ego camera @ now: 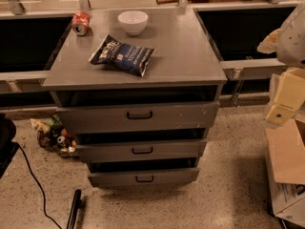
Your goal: Open bottom drawer
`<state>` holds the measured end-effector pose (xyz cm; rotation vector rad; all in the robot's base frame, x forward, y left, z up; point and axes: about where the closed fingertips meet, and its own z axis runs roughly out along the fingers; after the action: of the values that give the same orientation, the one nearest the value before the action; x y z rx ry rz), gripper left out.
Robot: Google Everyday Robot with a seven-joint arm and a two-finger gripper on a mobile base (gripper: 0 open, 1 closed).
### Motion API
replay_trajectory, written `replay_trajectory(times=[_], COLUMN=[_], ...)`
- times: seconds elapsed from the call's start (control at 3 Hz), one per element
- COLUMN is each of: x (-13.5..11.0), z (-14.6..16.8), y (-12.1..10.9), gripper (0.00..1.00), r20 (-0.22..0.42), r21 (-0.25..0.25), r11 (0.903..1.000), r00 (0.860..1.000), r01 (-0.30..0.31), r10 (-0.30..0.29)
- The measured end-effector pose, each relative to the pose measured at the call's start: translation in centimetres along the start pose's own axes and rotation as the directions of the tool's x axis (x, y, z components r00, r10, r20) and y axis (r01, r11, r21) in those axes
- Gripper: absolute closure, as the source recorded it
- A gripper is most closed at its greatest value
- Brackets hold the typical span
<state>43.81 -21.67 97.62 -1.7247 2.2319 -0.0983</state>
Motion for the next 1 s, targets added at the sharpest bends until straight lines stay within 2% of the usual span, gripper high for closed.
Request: replay_trajectory(times=[0.33, 0.67, 1.0], x=[0.0, -0.7, -1.9], z=[0.0, 3.9, 12.0], y=[0.0, 1.3, 4.6], gripper=[0.0, 0.0, 0.0], r20=[0.0, 0.028, 0.152], r21=[0.0, -0.037, -0.111], r11=[1.0, 0.9951, 0.9707], r00=[1.0, 0.996, 0.969], r01=[0.0, 0.091, 0.213], r10=[0.0, -0.09, -0.195])
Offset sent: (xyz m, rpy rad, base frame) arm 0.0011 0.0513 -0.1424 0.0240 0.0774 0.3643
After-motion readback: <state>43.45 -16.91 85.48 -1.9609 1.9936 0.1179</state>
